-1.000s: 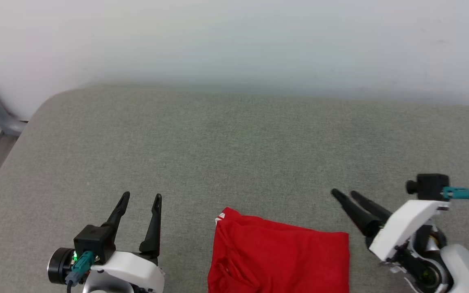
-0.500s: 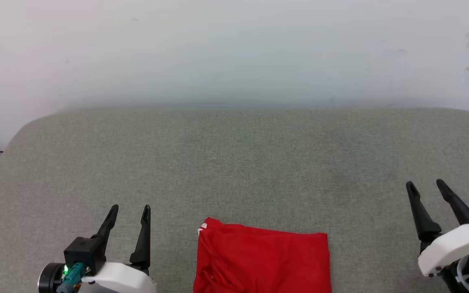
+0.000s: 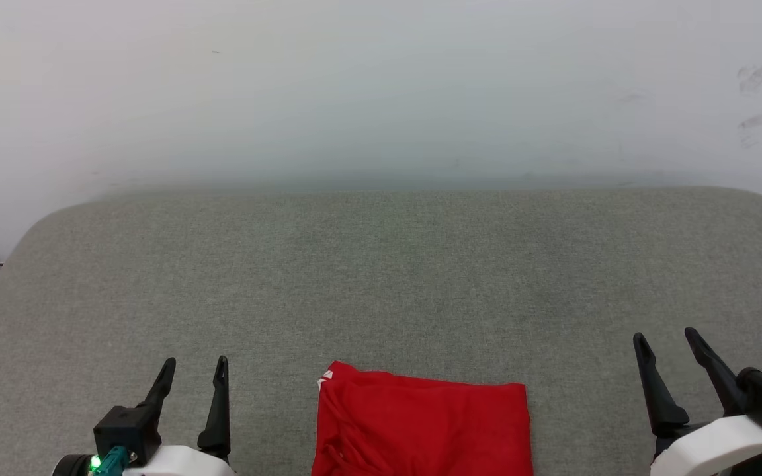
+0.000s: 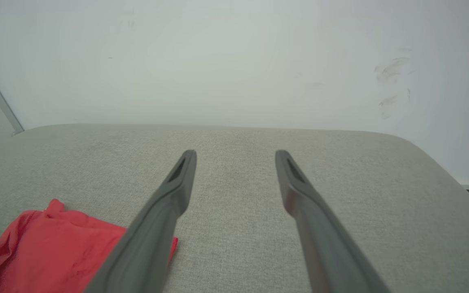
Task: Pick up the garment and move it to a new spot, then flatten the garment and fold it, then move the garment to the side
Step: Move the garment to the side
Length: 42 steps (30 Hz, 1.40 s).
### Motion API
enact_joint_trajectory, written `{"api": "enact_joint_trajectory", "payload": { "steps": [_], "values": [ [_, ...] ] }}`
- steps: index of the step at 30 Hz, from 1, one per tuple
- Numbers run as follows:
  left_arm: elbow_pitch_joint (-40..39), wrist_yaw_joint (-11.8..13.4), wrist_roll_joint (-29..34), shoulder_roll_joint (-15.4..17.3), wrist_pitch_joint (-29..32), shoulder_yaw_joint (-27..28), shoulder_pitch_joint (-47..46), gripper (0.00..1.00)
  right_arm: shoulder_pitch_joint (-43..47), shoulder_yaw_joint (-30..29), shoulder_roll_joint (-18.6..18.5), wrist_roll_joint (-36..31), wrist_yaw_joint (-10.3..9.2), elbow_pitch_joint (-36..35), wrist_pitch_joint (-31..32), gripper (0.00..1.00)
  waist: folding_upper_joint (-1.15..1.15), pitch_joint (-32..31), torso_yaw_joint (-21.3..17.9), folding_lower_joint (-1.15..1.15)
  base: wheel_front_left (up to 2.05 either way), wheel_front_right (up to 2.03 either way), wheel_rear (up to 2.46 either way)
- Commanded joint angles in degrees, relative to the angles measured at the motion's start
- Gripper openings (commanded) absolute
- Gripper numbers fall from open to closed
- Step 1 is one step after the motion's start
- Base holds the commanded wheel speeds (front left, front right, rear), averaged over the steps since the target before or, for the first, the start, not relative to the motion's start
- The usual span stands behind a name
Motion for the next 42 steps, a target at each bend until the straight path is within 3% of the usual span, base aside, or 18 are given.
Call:
{"api": "enact_joint_trajectory", "payload": {
  "steps": [1,17,22,26,33,42],
  "values": [
    [-0.1,0.2,0.1,0.2,-0.2,0.2,0.2,1.00,0.6,0.0,0.2,-0.2,-0.03,-0.6,0.2,1.00,0.00,0.1,0.0,0.00,0.00,0.00,0.00],
    [-0.8,0.4,0.6,0.1,-0.3,0.1,-1.6,1.00,1.5,-3.9,1.0,0.8,-0.03,-1.5,5.6,1.00,0.00,1.0,1.0,0.00,0.00,0.00,0.00],
    [-1.5,0.1,0.9,-0.5,-0.4,0.0,-2.5,1.00,2.4,-7.1,-0.9,6.6,-0.03,2.0,12.5,1.00,0.00,2.0,2.4,0.00,0.00,0.00,0.00],
    [-2.2,-0.2,1.3,-1.0,-0.4,-0.3,-3.5,1.00,2.8,-7.5,-2.1,12.8,-0.03,5.4,21.7,1.00,0.00,3.4,4.0,0.00,0.00,0.00,0.00],
    [-3.4,-0.7,2.2,-2.3,-0.4,-0.5,-6.0,1.00,1.6,-2.5,-2.3,22.0,-0.03,5.9,35.7,1.00,0.00,7.9,6.3,0.00,0.00,0.00,0.00],
    [-3.4,-2.1,3.7,-4.7,-0.5,0.1,-9.3,1.00,-3.0,4.3,0.4,30.7,-0.04,10.9,42.6,1.00,0.00,13.0,8.2,0.00,0.00,0.00,0.00]
  ]
}}
